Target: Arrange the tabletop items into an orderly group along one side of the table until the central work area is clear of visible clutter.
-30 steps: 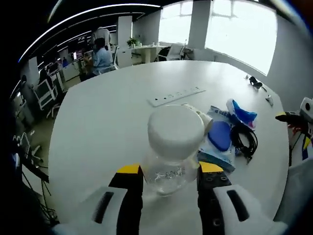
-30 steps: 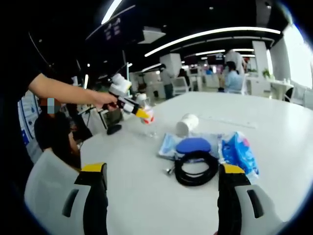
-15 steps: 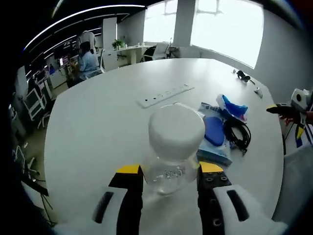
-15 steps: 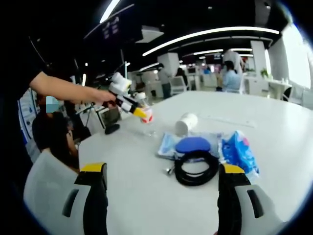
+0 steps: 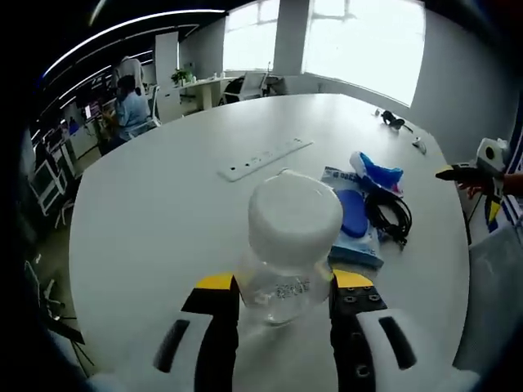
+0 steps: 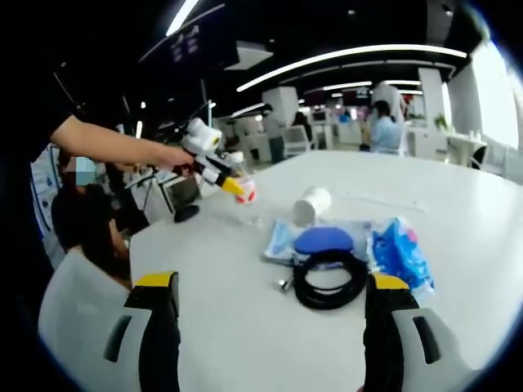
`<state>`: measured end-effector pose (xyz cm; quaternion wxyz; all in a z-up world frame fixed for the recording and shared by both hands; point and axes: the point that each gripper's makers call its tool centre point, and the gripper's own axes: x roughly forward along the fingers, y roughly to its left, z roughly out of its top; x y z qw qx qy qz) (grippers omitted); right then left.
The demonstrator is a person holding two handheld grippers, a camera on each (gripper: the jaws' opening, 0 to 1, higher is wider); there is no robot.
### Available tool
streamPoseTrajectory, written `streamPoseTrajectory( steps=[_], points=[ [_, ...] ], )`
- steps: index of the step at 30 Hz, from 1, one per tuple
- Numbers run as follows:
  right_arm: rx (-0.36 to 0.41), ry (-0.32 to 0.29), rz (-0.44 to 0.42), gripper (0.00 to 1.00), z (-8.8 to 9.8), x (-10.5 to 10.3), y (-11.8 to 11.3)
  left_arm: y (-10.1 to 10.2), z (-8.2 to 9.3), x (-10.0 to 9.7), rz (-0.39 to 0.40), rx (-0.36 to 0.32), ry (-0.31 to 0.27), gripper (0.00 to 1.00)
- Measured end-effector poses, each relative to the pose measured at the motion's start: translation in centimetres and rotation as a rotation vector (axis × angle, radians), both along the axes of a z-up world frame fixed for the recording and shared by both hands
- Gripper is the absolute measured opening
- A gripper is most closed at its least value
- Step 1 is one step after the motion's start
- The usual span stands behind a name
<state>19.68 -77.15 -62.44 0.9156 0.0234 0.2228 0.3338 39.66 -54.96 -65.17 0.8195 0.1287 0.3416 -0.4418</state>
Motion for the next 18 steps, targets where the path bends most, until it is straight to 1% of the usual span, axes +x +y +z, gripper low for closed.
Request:
streamPoseTrajectory(
  steps=[8, 18],
  points=[
    [-0.004, 0.001, -0.009, 0.92, -0.03, 0.06, 0.21, -0.26, 0.06, -0.12, -0.06, 0.0, -0.002, 0.42],
    [-0.007, -0.004, -0.007, 0.92, 0.18, -0.03, 0.41, -0.19, 0.05, -0.21, 0.0, 0.027, 0.009, 0.43]
  ],
)
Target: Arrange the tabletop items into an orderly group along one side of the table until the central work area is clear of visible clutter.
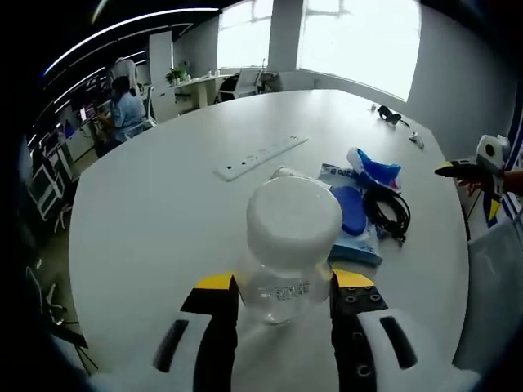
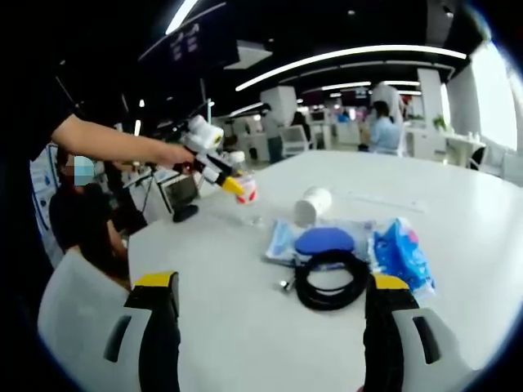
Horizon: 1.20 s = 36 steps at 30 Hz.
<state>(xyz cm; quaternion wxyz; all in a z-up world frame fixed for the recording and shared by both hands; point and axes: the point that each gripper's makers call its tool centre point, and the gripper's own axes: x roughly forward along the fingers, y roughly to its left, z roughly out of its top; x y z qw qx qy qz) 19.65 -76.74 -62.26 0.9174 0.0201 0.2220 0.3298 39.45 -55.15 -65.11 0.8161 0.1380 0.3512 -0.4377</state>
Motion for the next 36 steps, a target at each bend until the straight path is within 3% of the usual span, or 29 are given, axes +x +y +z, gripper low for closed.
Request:
streamPoseTrajectory(
  steps=[5, 10, 21, 36],
  points=[
    [0.002, -0.008, 0.003, 0.92, 0.3, 0.0, -0.2, -0.1, 1.1, 0.2, 0.068, -0.022, -0.011, 0.47],
    [0.008, -0.012, 0.007, 0.92, 0.5, 0.0, -0.3, 0.3, 1.2, 0.3, 0.174, 0.016, -0.024, 0.56],
    [0.013, -0.012, 0.02, 0.92, 0.4, -0.1, -0.6, 1.1, 1.0, 0.5, 0.37, 0.041, -0.062, 0.56],
    [0.011, -0.008, 0.029, 0.92, 0.2, -0.7, -1.3, 1.8, 0.0, -0.3, 0.481, 0.069, -0.076, 0.52]
  ],
)
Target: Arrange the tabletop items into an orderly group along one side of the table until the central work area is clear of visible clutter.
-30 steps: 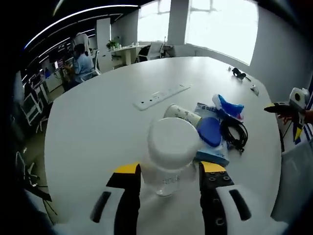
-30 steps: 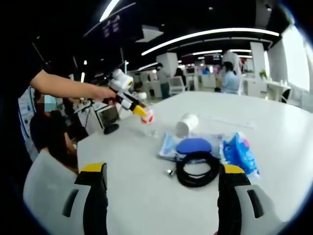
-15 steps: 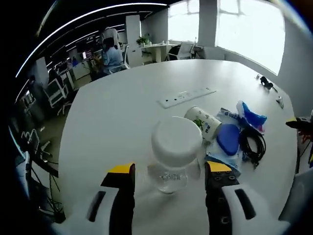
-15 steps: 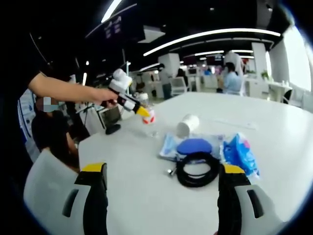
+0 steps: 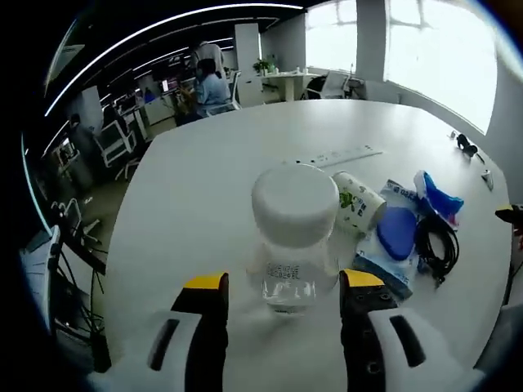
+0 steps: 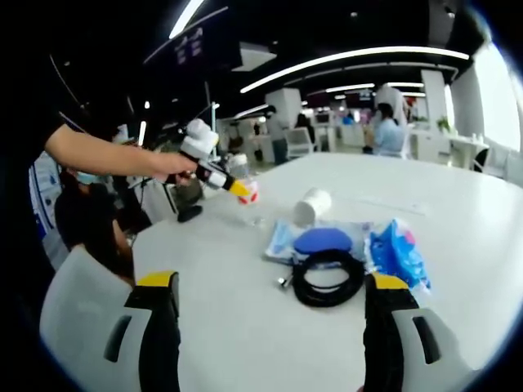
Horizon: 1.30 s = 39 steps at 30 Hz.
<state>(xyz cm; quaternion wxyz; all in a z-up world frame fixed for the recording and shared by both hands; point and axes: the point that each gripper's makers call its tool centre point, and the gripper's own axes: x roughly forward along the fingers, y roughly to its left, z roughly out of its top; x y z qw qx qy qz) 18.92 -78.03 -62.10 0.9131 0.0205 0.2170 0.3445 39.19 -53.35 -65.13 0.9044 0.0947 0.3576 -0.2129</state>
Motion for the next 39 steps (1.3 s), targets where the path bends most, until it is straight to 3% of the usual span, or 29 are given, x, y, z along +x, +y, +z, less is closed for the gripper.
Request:
streamPoseTrajectory(
  steps=[13, 26, 39],
  points=[
    [-0.002, 0.003, -0.001, 0.92, -0.03, -0.45, -0.53, -0.22, -0.65, 0.13, 0.046, -0.017, 0.007, 0.42],
    [-0.001, 0.008, -0.012, 0.92, -0.24, -0.47, -0.66, -0.08, -0.6, 0.27, -0.11, -0.01, 0.013, 0.37],
    [-0.003, 0.014, -0.014, 0.92, -0.58, -0.02, 0.11, 0.21, -0.63, 0.73, -0.206, -0.02, 0.018, 0.37]
  ],
)
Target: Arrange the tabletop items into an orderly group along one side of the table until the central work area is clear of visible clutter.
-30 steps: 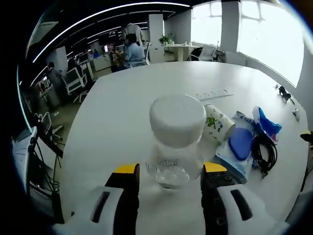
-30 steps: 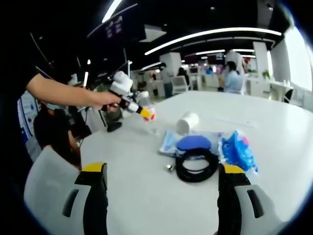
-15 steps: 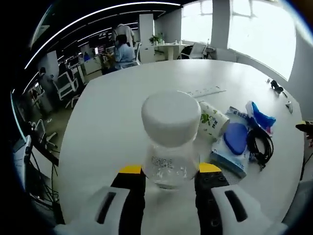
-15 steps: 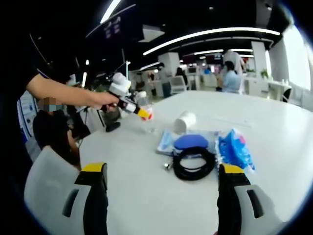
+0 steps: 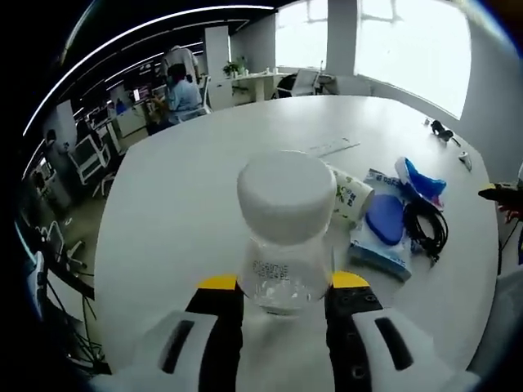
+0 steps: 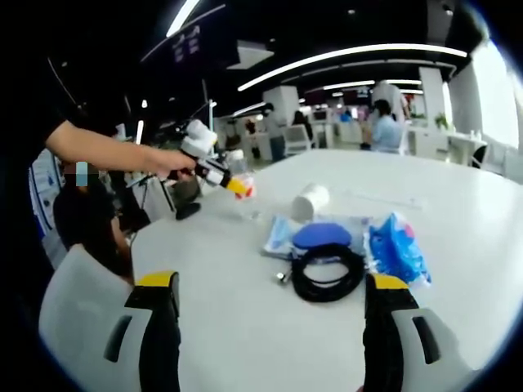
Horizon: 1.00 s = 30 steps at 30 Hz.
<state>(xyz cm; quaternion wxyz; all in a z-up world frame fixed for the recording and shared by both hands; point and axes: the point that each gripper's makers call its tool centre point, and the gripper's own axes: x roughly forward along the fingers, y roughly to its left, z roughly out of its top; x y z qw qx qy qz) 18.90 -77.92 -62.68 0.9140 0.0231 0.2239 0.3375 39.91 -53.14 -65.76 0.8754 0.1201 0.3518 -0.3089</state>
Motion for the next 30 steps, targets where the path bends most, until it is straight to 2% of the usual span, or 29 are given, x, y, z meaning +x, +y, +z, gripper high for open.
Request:
streamPoseTrajectory(
  steps=[30],
  points=[
    [-0.01, 0.011, -0.021, 0.92, -0.47, 0.63, 0.39, -0.72, 0.0, 0.59, -0.325, -0.008, -0.01, 0.37]
  ],
)
